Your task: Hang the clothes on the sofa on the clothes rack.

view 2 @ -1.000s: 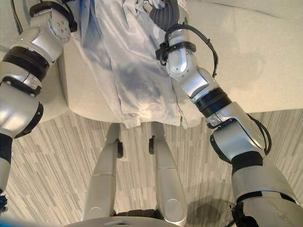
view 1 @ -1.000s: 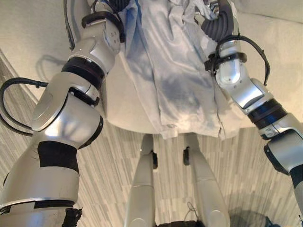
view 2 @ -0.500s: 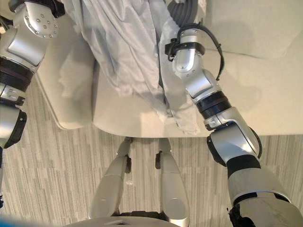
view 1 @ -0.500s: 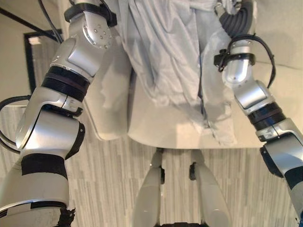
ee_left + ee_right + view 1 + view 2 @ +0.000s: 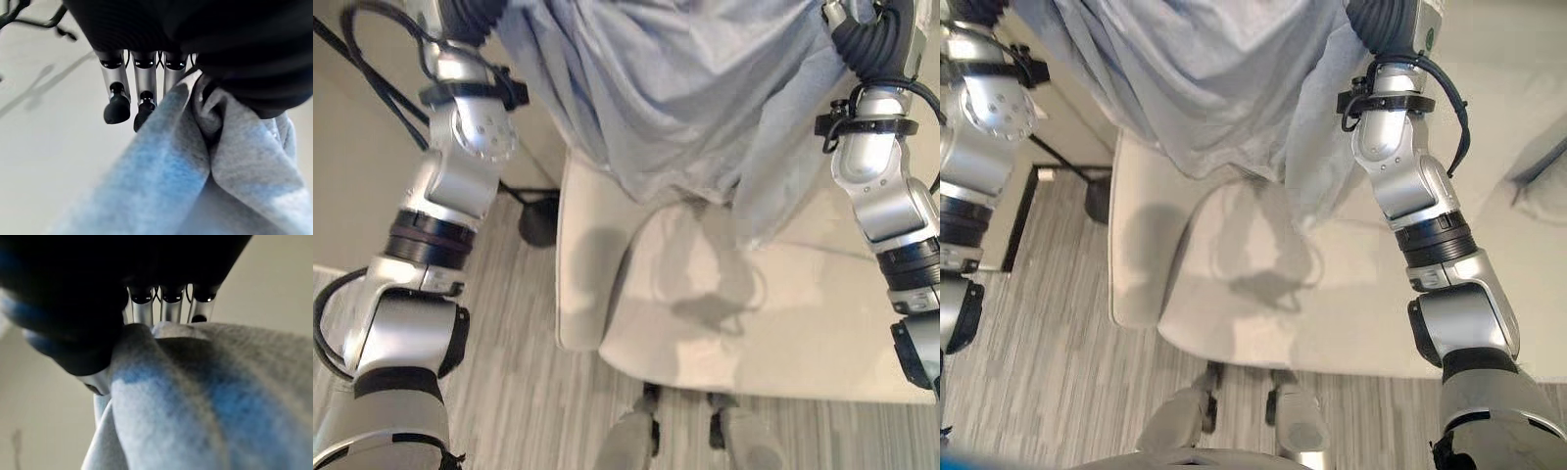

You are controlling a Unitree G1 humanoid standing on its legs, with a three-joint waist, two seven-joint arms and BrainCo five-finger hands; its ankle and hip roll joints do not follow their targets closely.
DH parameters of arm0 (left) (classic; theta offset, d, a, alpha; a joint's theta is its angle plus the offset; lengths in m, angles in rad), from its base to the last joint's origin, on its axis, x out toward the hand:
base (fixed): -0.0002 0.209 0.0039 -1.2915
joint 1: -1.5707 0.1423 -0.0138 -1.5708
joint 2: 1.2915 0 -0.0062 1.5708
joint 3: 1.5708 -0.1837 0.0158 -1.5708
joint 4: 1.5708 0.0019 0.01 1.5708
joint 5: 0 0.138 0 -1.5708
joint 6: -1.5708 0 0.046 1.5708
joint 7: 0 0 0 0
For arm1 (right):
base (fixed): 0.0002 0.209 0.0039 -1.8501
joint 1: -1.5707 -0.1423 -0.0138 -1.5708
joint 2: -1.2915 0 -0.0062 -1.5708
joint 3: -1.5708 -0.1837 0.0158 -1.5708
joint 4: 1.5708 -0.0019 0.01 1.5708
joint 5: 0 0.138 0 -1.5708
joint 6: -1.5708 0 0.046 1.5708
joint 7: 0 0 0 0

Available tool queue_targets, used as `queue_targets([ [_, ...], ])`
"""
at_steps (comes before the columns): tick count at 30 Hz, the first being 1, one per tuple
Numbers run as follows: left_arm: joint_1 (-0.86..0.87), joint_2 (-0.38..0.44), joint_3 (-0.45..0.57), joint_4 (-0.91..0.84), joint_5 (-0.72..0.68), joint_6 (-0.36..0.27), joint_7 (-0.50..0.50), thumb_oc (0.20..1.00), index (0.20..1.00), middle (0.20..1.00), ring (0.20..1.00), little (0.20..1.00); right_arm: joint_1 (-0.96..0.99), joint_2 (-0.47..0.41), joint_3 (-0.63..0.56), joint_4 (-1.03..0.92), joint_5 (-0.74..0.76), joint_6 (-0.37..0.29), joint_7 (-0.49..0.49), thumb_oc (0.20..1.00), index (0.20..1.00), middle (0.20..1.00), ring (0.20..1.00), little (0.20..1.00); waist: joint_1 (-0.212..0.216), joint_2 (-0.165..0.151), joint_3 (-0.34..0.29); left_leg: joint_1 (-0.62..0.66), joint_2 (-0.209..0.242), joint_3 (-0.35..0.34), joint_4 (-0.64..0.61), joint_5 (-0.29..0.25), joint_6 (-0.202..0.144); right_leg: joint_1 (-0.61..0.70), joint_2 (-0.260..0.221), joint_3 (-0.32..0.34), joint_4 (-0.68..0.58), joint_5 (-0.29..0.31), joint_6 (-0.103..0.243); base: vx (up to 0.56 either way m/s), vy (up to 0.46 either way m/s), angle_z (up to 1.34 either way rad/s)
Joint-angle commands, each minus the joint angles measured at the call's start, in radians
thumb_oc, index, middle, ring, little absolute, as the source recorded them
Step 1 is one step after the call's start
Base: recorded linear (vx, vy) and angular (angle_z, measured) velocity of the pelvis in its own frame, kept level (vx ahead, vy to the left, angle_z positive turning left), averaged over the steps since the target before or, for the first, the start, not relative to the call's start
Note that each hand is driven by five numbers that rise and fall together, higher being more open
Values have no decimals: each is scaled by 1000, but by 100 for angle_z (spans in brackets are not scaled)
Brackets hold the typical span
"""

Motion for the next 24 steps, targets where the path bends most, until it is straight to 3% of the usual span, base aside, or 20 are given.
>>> queue_targets([
  [1,55,-21,5,42,50,-41,-6,200,200,200,200,200,98,27,-5,11,-61,-35,-2,200,200,200,200,200,36,-28,-223,62,47,79,5,-65,-29,44,-65,-3,14,-91,128,61,-131,6],
  [6,65,-13,16,5,58,-54,-40,200,200,200,200,200,84,-13,10,24,-75,-39,10,200,200,200,200,200,50,-44,-270,121,67,68,24,-66,-39,124,-46,-21,14,-120,115,5,-82,8],
  [10,86,-22,26,-39,73,-58,-57,200,200,200,200,200,72,-15,36,30,-72,-38,27,200,200,200,200,200,61,-59,-280,141,82,57,78,-106,-39,169,-41,-20,16,-137,110,18,54,8],
  [15,74,-48,6,-80,55,-90,-47,200,200,200,200,200,32,-35,70,20,-72,-40,16,200,200,200,200,200,63,-82,-263,97,228,48,84,-21,-80,148,-116,-3,33,-133,144,-41,339,13],
  [16,86,-63,6,-98,58,-99,-41,200,200,200,200,200,43,-41,66,8,-81,-40,12,200,200,200,200,200,63,-71,-267,100,299,50,62,46,-106,139,-155,-3,37,-126,172,22,390,5],
  [17,88,-65,7,-99,59,-99,-41,200,200,200,200,200,46,-42,66,7,-82,-40,13,200,200,200,200,200,64,-67,-268,107,304,51,49,52,-109,140,-151,-4,39,-127,171,28,665,11],
  [18,89,-77,-1,-108,57,-108,-44,200,200,200,200,200,65,-48,61,-5,-86,-36,11,200,200,200,200,200,62,-51,-270,103,354,56,25,97,-135,141,-185,-9,45,-129,194,42,508,27],
  [19,84,-83,-9,-114,59,-108,-46,200,200,200,200,200,77,-54,51,-11,-89,-36,8,200,200,200,200,200,64,-42,-271,92,361,52,14,103,-143,147,-199,-12,44,-128,205,61,679,28],
  [20,86,-87,-10,-121,67,-110,-51,200,200,200,200,200,85,-51,46,-9,-95,-33,7,200,200,200,200,200,69,-31,-276,92,361,44,11,76,-153,152,-221,-14,42,-119,220,85,684,18],
  [22,75,-111,-29,-146,75,-122,-68,200,200,200,200,200,131,-46,12,-19,-118,-25,12,200,200,200,200,200,58,-29,-280,88,323,48,45,-32,-161,163,-301,-22,46,-66,242,85,682,-7],
  [23,68,-114,-40,-149,72,-122,-75,200,200,200,200,200,154,-33,-8,-30,-124,-16,13,200,200,200,200,200,55,-44,-272,80,291,52,84,-75,-144,146,-343,-16,57,-8,242,28,614,17],
  [24,64,-103,-43,-176,88,-119,-76,200,200,200,200,200,165,-11,-21,-45,-139,-4,12,200,200,200,200,200,63,-60,-257,83,243,77,102,-119,-109,111,-401,-22,72,108,242,-49,618,13],
])
